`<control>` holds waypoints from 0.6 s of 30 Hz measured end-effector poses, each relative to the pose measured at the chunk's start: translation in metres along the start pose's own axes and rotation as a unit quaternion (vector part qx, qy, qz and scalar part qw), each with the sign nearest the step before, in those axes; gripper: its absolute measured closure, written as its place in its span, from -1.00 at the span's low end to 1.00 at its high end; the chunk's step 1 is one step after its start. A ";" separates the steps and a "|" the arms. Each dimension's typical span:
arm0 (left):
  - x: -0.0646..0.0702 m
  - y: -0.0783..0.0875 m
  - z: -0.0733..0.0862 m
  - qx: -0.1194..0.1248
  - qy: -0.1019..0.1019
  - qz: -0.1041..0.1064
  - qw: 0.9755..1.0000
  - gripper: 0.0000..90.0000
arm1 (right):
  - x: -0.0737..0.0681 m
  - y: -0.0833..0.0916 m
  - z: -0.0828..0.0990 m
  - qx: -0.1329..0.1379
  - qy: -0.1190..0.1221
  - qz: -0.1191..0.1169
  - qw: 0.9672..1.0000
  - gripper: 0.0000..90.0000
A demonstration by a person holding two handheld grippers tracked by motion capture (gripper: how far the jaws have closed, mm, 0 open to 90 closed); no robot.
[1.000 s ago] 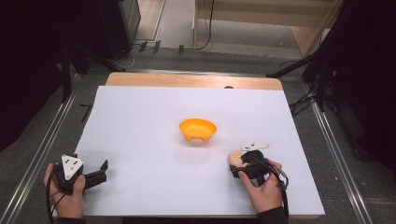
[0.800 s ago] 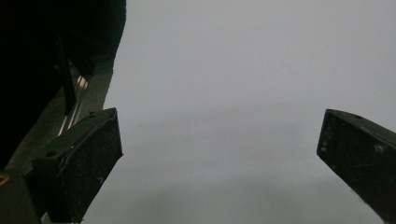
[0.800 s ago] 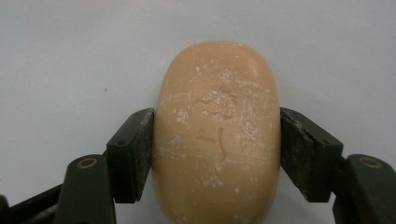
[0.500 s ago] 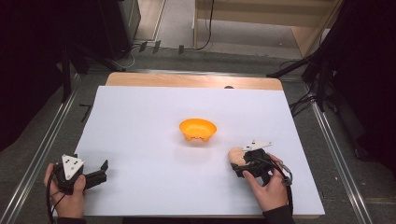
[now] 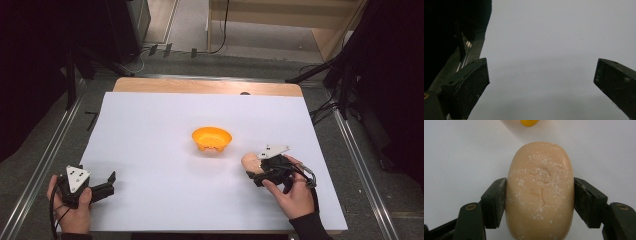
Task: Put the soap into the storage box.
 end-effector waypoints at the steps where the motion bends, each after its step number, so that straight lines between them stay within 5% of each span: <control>1: 0.000 0.000 0.000 0.000 0.000 0.000 1.000 -0.99 | 0.001 0.001 -0.002 0.001 0.005 -0.003 1.000 -0.27; 18: 0.000 0.000 0.000 0.001 -0.001 0.001 1.000 -0.99 | 0.002 0.004 -0.025 0.016 0.060 -0.007 0.998 -0.27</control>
Point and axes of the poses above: each handheld gripper's, and its own axes: y roughly backward along the jaws, z roughly out of its underside, x roughly to its right, the point moved 9 cm from there along -y, roughly forward along the jaws, and after that the axes turned 9 degrees about -y, right-handed, at the moved point
